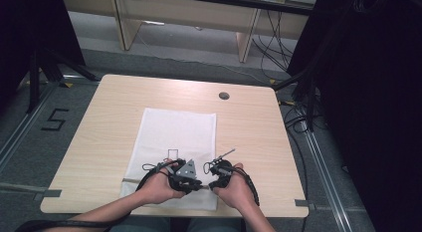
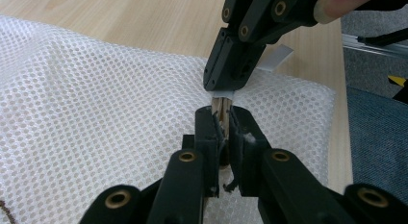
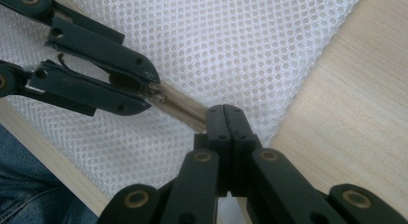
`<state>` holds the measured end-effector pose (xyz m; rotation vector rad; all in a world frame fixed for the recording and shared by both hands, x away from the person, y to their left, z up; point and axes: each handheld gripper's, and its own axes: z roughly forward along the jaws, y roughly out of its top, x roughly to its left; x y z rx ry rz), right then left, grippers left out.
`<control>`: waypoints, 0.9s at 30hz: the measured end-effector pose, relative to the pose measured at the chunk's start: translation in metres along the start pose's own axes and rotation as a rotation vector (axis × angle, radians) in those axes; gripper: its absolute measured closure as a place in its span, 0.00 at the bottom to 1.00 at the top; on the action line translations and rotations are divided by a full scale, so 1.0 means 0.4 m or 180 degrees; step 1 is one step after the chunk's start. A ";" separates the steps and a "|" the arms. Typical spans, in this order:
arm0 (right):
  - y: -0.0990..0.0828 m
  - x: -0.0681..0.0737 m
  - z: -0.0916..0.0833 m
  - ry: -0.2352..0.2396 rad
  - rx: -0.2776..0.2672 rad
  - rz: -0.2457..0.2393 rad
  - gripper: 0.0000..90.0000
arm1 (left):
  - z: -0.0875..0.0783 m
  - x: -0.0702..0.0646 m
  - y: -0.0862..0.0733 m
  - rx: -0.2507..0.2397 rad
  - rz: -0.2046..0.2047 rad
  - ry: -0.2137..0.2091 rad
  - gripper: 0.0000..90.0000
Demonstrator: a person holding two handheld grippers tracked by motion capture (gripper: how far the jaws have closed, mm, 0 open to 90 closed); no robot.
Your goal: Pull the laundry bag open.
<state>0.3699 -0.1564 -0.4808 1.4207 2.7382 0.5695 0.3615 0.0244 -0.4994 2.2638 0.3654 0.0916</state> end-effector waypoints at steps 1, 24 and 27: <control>0.000 0.000 0.000 0.0000 0.0000 0.0000 1.00 | 0.001 0.000 0.000 -0.0006 0.0001 -0.0005 0.91; -0.001 -0.004 0.001 0.0030 -0.0002 0.0007 1.00 | -0.005 0.004 0.000 0.0016 -0.0014 -0.0006 0.91; -0.001 -0.004 0.001 0.0033 -0.0002 0.0006 1.00 | -0.005 0.004 -0.001 0.0010 -0.0016 -0.0018 0.91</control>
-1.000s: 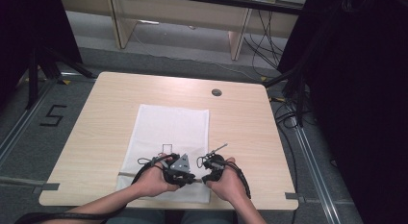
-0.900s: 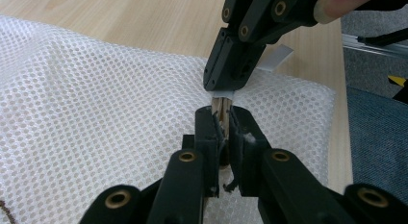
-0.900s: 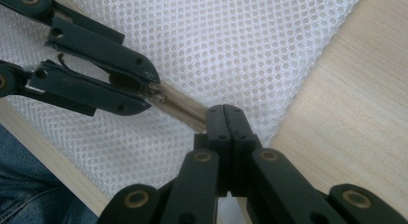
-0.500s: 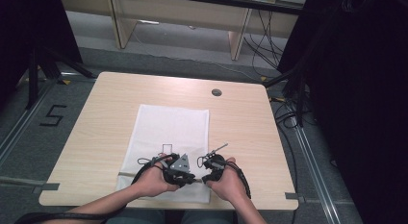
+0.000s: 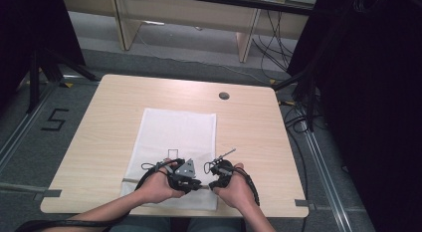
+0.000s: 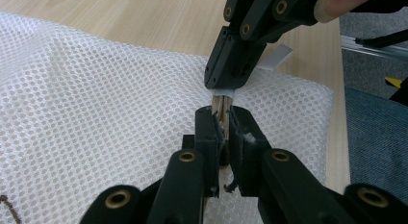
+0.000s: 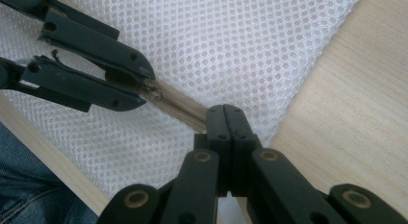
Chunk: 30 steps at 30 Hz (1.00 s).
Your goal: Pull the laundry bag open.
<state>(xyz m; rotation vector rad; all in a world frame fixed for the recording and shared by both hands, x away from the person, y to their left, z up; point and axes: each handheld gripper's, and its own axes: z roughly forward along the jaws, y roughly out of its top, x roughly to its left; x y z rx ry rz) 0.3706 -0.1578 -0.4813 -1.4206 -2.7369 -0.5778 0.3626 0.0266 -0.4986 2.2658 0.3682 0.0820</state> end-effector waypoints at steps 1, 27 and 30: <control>0.000 0.000 0.000 -0.0001 0.0000 0.0001 1.00 | 0.000 -0.001 0.000 -0.0008 -0.0011 -0.0002 0.91; -0.001 -0.002 0.001 -0.0010 -0.0008 -0.0017 1.00 | -0.011 0.003 -0.003 0.0001 0.0003 0.0003 0.91; 0.001 0.002 0.001 -0.0021 0.0022 0.0057 1.00 | -0.011 0.003 -0.003 -0.0001 -0.0004 0.0002 0.91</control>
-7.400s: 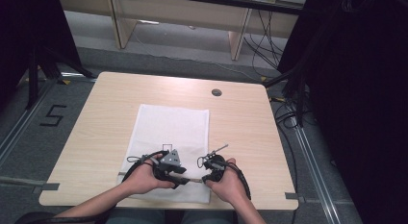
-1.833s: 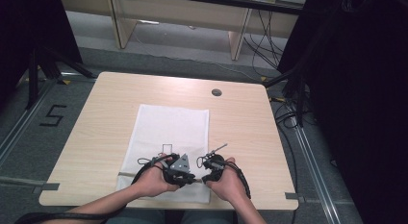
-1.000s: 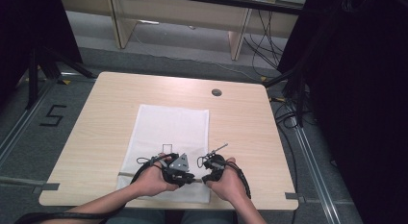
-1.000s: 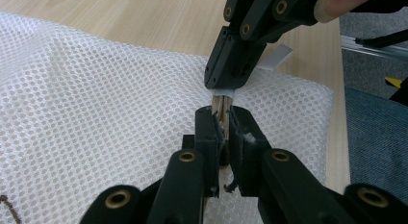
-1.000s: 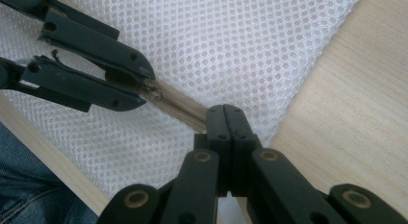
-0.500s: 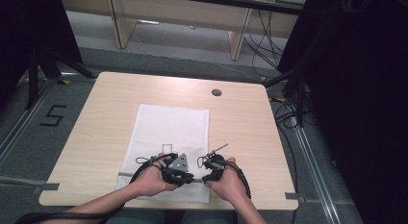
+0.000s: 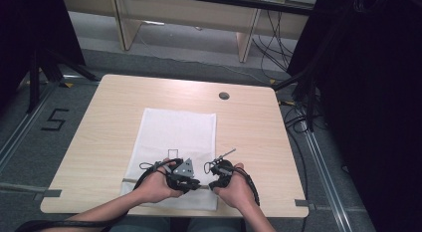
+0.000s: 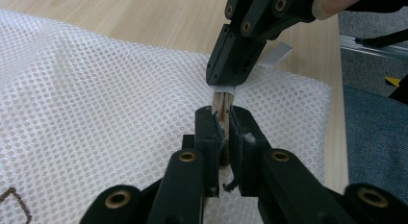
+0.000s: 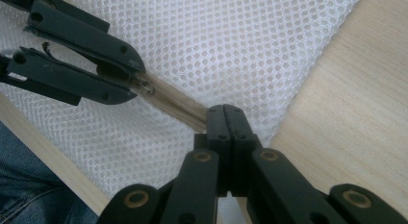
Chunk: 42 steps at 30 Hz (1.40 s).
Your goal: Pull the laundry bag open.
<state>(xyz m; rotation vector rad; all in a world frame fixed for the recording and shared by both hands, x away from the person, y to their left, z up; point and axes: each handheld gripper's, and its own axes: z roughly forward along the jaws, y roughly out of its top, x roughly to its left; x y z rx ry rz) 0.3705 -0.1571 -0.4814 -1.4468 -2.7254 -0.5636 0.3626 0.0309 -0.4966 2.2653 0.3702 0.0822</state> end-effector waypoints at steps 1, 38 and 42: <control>0.000 -0.001 0.000 0.0002 -0.0003 -0.0006 1.00 | 0.001 0.000 0.000 -0.0011 -0.0005 -0.0009 0.91; -0.002 -0.003 0.000 0.0019 -0.0048 -0.0094 1.00 | -0.009 0.002 -0.002 0.0006 -0.0021 -0.0008 0.91; -0.002 -0.005 0.001 0.0006 -0.0032 -0.0080 1.00 | -0.011 0.002 -0.002 0.0001 -0.0026 -0.0003 0.91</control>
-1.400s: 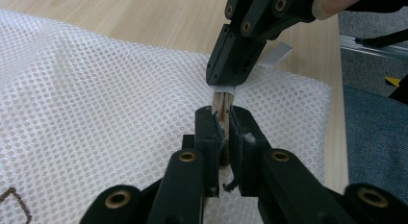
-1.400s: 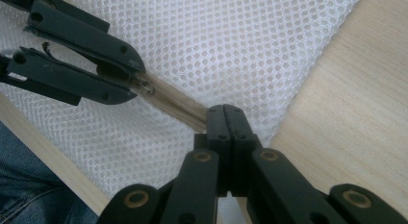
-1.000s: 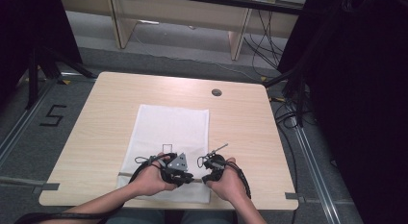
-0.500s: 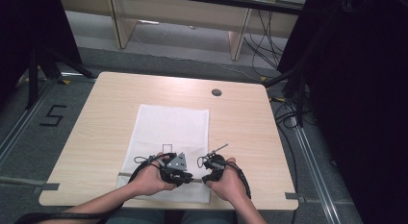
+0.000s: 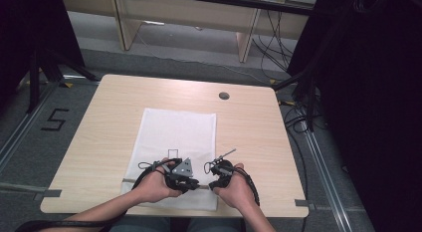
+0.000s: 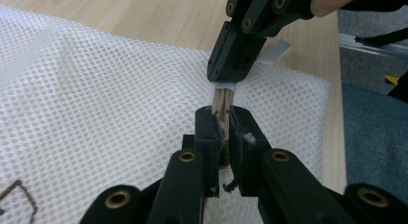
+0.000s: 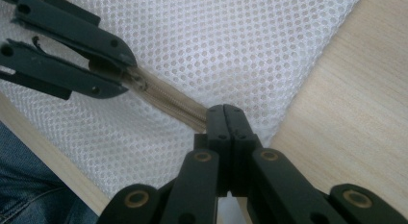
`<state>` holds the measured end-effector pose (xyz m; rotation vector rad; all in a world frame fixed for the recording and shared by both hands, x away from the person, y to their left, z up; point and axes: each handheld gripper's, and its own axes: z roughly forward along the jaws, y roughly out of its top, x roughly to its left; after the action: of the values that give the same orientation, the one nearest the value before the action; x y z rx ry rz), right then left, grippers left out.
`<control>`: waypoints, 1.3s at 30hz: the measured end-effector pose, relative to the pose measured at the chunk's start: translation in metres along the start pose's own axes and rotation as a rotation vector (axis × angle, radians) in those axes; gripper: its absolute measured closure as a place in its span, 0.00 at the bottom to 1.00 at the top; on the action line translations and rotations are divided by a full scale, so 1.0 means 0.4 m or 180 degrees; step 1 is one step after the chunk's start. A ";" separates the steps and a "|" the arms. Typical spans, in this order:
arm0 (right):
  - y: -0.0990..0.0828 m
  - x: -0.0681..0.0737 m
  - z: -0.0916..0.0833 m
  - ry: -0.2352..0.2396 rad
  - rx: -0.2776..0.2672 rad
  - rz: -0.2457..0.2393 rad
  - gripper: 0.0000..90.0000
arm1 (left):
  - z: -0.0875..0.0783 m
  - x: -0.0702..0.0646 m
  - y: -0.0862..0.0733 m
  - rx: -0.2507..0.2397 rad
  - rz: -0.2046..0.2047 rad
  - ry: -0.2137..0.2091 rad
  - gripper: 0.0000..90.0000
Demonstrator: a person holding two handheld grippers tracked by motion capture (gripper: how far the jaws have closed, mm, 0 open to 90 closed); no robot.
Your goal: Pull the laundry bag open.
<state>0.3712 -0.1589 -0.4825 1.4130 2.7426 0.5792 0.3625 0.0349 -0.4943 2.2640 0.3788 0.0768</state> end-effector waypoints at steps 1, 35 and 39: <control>0.000 0.000 -0.001 0.0012 -0.0001 0.0006 1.00 | -0.001 0.001 -0.001 -0.0007 -0.0008 0.0001 0.91; 0.000 0.000 -0.001 0.0013 -0.0026 -0.0010 1.00 | -0.018 0.003 -0.005 0.0008 0.0004 0.0017 0.91; 0.000 0.001 -0.001 0.0009 -0.0004 0.0004 1.00 | -0.022 0.006 -0.009 0.0008 0.0008 0.0026 0.91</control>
<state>0.3709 -0.1588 -0.4820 1.4148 2.7432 0.5834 0.3623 0.0443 -0.4911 2.2672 0.3804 0.0870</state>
